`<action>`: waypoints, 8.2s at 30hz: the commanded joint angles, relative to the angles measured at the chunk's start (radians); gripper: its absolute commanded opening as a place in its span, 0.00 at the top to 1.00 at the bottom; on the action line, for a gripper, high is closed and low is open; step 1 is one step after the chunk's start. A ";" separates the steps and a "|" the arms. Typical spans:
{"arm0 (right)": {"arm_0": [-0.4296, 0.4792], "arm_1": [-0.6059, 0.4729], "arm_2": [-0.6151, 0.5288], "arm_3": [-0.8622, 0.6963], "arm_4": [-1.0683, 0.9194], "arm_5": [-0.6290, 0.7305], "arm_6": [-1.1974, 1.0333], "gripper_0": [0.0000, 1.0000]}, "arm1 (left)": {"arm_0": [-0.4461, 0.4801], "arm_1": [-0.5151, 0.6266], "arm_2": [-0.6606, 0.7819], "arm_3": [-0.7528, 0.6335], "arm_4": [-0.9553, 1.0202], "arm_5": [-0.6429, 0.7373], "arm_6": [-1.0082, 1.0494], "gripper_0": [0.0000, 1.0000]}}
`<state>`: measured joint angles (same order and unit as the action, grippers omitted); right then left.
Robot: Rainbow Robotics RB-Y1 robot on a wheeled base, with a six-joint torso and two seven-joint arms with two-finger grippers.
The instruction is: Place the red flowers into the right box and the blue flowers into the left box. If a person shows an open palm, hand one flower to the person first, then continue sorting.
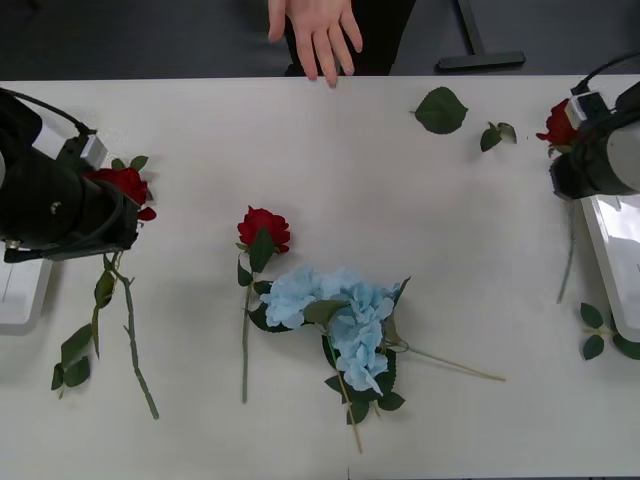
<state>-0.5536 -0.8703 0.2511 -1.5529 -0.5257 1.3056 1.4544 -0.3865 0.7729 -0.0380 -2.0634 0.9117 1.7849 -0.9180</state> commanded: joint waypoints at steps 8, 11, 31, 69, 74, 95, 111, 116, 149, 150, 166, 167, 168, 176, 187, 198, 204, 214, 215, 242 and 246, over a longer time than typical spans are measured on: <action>-0.055 -0.188 -0.007 -0.001 -0.115 -0.016 0.156 1.00 | 0.003 0.062 0.044 -0.030 0.004 0.007 -0.036 1.00; -0.055 -0.187 -0.021 -0.001 -0.151 -0.026 0.153 1.00 | 0.003 0.060 0.044 -0.030 0.001 0.005 -0.036 1.00; -0.286 0.090 -0.116 -0.004 -0.738 -0.677 0.532 1.00 | 0.003 0.060 0.043 -0.030 -0.007 0.001 -0.039 1.00; -0.448 0.267 -0.041 0.004 -1.067 -0.878 0.735 0.31 | 0.003 0.060 0.043 -0.030 -0.007 0.001 -0.039 1.00; -0.448 0.266 -0.041 0.004 -1.083 -0.881 0.730 0.15 | 0.003 0.060 0.043 -0.030 -0.007 0.001 -0.039 1.00; -0.111 -0.029 -0.039 -0.107 -1.337 -0.434 0.788 0.03 | 0.003 0.060 0.043 -0.030 -0.007 0.001 -0.039 1.00; 0.406 -0.320 -0.038 -0.523 -1.051 -0.370 1.236 0.03 | 0.003 0.060 0.043 -0.030 -0.007 0.001 -0.039 1.00; 0.452 -0.312 0.008 -0.618 -0.881 -0.353 1.229 0.03 | 0.003 0.060 0.043 -0.030 -0.007 0.001 -0.039 1.00; 0.314 -0.070 0.502 -0.674 0.027 -0.124 0.230 0.03 | -0.173 -0.360 -0.218 -0.066 -0.389 -0.659 -0.062 1.00; 0.313 -0.064 0.505 -0.668 0.029 -0.115 0.221 0.03 | -0.173 -0.376 -0.220 -0.066 -0.390 -0.680 -0.061 1.00; 0.365 -0.142 0.178 -0.728 -0.295 -0.103 0.345 0.03 | -0.180 -0.563 -0.395 -0.073 -0.613 -0.953 -0.022 1.00; 0.391 -0.139 0.097 -0.720 -0.381 -0.103 0.386 0.03 | -0.180 -0.572 -0.405 -0.073 -0.626 -0.963 -0.016 1.00; 0.403 -0.137 0.057 -0.717 -0.422 -0.101 0.409 0.03 | -0.181 -0.573 -0.410 -0.073 -0.632 -0.967 -0.013 1.00; 0.434 -0.084 -0.208 -0.621 -0.873 -0.101 0.612 0.03 | -0.181 -0.586 -0.431 -0.073 -0.663 -1.044 0.018 1.00; 0.304 0.116 -0.219 -0.539 -0.950 -0.137 0.618 0.03 | -0.180 -0.572 -0.434 -0.073 -0.675 -1.079 0.044 1.00; 0.222 0.154 -0.167 -0.467 -0.909 -0.141 0.606 0.69 | -0.180 -0.531 -0.434 -0.073 -0.674 -1.087 0.080 1.00; 0.222 0.116 -0.136 -0.467 -0.886 -0.141 0.581 1.00 | -0.181 -0.520 -0.433 -0.073 -0.677 -1.096 0.096 1.00; 0.222 0.116 -0.118 -0.469 -0.861 -0.144 0.560 1.00 | -0.181 -0.514 -0.433 -0.073 -0.688 -1.098 0.113 1.00; 0.222 0.114 -0.118 -0.467 -0.863 -0.144 0.560 1.00 | -0.181 -0.514 -0.433 -0.072 -0.691 -1.096 0.116 1.00; 0.222 0.013 -0.118 -0.424 -0.803 -0.091 0.454 1.00 | -0.184 -0.501 -0.433 -0.073 -0.726 -1.096 0.166 0.00; 0.222 -0.053 -0.119 -0.366 -0.829 -0.092 0.363 1.00 | -0.187 -0.501 -0.433 -0.072 -0.732 -1.096 0.169 0.00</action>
<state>-0.3007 -0.8438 0.1262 -1.9470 -1.3311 1.2114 1.8694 -0.5197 0.2437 -0.4569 -2.0927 0.1977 0.7068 -0.8071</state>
